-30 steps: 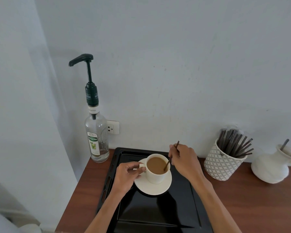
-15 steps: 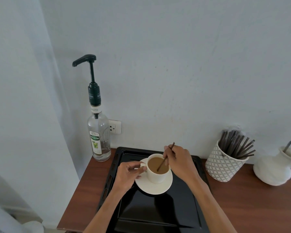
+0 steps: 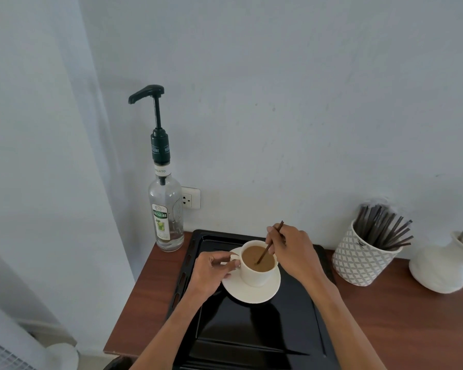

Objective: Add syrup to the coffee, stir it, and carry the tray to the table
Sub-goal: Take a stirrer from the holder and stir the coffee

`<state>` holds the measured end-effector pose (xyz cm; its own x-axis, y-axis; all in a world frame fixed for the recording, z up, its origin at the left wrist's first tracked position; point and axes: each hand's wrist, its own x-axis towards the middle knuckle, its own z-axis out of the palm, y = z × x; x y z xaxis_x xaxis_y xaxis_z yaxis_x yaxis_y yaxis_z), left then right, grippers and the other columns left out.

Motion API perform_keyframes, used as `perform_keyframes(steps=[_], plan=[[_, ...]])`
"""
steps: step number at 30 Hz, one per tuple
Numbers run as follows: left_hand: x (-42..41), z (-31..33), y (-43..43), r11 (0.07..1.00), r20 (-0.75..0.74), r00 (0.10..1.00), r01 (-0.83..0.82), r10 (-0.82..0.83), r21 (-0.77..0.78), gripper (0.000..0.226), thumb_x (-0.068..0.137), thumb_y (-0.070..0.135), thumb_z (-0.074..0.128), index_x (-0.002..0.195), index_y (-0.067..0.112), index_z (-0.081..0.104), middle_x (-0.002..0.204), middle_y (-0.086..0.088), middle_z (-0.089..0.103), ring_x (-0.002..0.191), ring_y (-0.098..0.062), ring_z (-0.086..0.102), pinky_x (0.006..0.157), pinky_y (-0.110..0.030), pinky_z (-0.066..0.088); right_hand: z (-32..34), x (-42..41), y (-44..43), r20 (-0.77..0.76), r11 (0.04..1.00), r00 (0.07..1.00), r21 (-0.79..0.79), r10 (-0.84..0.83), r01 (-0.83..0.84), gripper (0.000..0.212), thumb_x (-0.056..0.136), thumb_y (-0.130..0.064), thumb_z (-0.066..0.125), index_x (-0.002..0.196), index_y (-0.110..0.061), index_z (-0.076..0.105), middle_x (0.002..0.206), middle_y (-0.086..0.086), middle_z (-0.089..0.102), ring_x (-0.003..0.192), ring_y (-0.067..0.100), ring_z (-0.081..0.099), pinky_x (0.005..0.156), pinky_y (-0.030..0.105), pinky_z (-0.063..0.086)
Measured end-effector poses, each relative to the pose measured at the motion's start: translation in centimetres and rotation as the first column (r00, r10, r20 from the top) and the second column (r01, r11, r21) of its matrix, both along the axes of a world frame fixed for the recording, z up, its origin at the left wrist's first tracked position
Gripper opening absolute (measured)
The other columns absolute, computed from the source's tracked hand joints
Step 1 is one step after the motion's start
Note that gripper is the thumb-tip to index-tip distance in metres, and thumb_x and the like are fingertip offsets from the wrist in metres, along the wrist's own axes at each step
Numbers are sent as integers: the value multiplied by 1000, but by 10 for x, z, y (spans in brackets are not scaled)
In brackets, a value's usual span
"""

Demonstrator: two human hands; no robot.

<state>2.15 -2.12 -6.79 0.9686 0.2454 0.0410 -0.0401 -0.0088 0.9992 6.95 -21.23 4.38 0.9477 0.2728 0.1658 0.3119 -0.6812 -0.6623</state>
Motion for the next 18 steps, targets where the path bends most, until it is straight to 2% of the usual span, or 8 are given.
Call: perform_keyframes(steps=[3,5,7,11,13,16,18], plan=[[0,1,1,1000,-6,1000,-1,1,21,15,85,13,78,89,25,84,91,4,81,83,-10,74,64,-26,59,6,-3,0,107,998,994,-54,-25,30,39,107,-37,47,76,-20,64,65,-2,70,61,18,67,65,43,59],[0,3,2,999,-11,1000,0,0,36,17,85,13,78,87,29,83,90,3,81,81,-9,74,63,-25,58,7,-4,0,125,995,991,-86,-49,60,40,107,-35,47,74,-18,63,63,-2,68,57,18,65,64,45,59],[0,5,3,999,-14,1000,9,-9,53,20,85,14,79,83,34,83,89,4,81,79,-8,74,61,-24,56,5,-6,2,61,994,996,-90,-64,69,40,107,-36,47,73,-20,63,62,-2,67,57,19,64,66,46,59],[-2,9,3,997,-28,1000,14,-12,80,18,83,17,80,80,34,82,87,3,80,77,-10,72,59,-23,54,0,-14,17,-60,997,997,55,-46,49,39,107,-34,48,77,-17,66,68,6,72,66,25,69,75,46,60],[-3,10,3,995,-42,999,5,-1,104,19,83,18,79,78,37,81,84,3,80,74,-12,70,58,-23,54,1,-16,22,-26,993,995,58,-97,98,37,107,-33,47,81,-16,66,70,2,72,68,21,70,72,44,60],[-5,10,4,990,-68,997,-15,24,137,26,84,20,79,73,43,78,82,6,79,74,-19,74,56,-22,53,2,-21,17,84,975,974,-51,-211,215,37,108,-35,45,83,-17,64,73,-1,70,68,21,67,62,40,56],[-6,12,7,988,-68,998,-7,18,152,19,84,22,79,80,41,79,83,7,79,73,-20,74,55,-22,54,1,-26,11,105,972,969,-51,-225,231,37,107,-34,45,80,-17,63,71,-2,70,66,22,66,58,39,54]])
